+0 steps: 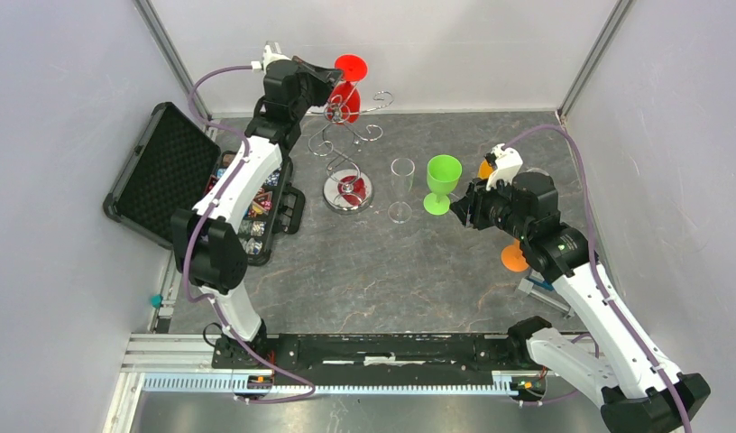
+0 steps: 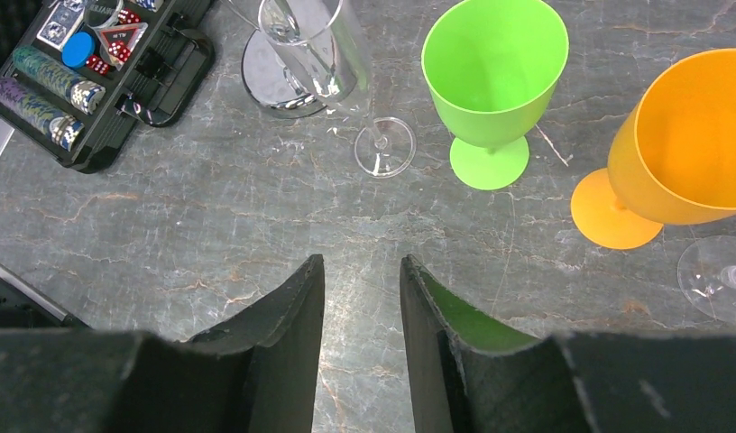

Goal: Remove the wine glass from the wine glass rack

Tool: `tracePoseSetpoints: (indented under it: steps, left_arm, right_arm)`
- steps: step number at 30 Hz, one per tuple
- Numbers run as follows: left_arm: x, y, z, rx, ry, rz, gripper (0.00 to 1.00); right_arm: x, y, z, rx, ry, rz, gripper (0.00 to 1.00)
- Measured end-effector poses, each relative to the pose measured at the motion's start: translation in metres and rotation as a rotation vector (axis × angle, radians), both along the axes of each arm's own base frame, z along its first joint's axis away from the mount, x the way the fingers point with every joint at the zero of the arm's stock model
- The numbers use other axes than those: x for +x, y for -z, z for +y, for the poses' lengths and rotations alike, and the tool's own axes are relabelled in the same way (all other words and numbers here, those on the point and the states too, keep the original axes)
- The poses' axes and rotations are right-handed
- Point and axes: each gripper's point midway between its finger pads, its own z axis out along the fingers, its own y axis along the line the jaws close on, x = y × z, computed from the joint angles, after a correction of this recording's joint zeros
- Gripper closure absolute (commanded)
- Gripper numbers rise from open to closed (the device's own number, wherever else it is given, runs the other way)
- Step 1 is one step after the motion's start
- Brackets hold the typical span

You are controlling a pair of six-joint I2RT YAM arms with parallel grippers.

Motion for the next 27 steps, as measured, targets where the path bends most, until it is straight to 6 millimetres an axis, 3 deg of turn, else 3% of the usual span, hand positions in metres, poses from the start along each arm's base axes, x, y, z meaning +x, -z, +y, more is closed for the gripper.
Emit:
tracePoseSetpoints:
  steps: [13, 21, 27]
  left_arm:
    - [-0.008, -0.025, -0.015, -0.162, 0.117, -0.088, 0.98]
    - [-0.016, -0.011, -0.011, -0.211, 0.153, -0.055, 0.98]
    - [-0.031, -0.026, -0.007, -0.232, 0.183, -0.085, 0.98]
  right_arm:
    - [0.0, 0.001, 0.0, 0.0, 0.0, -0.001, 0.59]
    - [0.0, 0.001, 0.0, 0.002, 0.0, -0.002, 0.6]
    - [0.001, 0.002, 0.001, 0.009, 0.002, -0.002, 0.59]
